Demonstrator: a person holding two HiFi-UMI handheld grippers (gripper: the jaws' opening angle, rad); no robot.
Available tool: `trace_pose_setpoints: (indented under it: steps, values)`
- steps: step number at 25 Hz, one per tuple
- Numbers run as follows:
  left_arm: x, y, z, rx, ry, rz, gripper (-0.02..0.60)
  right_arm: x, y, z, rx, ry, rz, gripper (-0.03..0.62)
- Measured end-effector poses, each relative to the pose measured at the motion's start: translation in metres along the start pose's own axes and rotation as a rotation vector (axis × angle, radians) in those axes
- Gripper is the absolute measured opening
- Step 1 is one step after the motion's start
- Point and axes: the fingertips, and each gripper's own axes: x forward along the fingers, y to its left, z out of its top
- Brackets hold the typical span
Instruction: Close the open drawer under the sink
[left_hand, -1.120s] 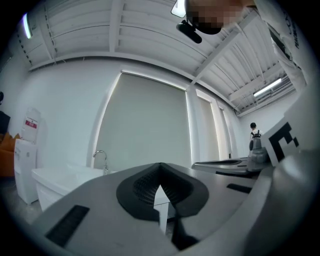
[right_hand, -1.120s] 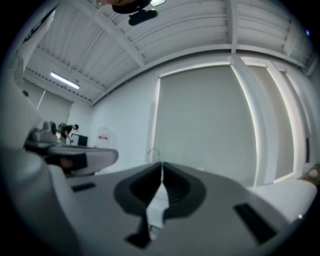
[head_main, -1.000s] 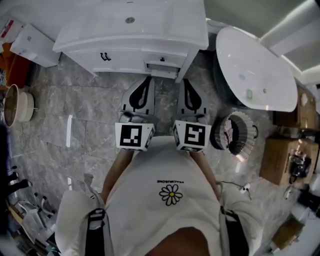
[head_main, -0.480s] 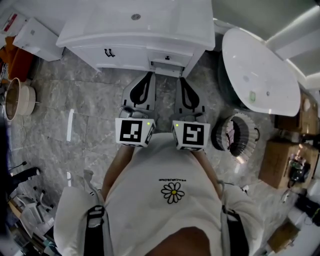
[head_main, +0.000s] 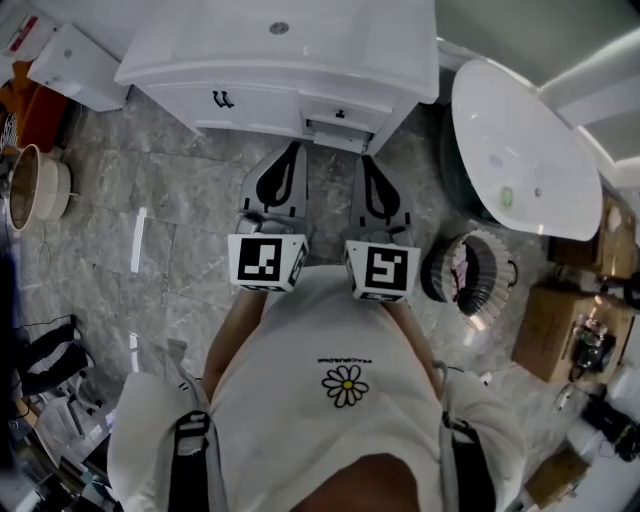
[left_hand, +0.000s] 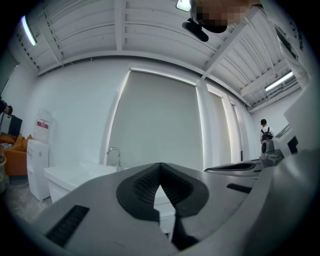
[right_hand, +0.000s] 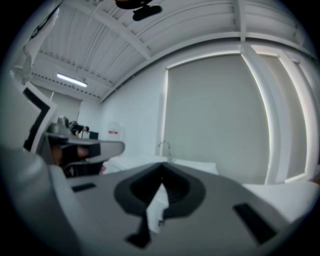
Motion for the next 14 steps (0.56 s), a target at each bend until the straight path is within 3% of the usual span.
trace_pose_setpoints:
  steps: [14]
  values:
    - [0.003,0.019,-0.002,-0.017,0.016,0.027,0.02,0.013,0.006,-0.005,-0.008,0.027,0.01,0.029]
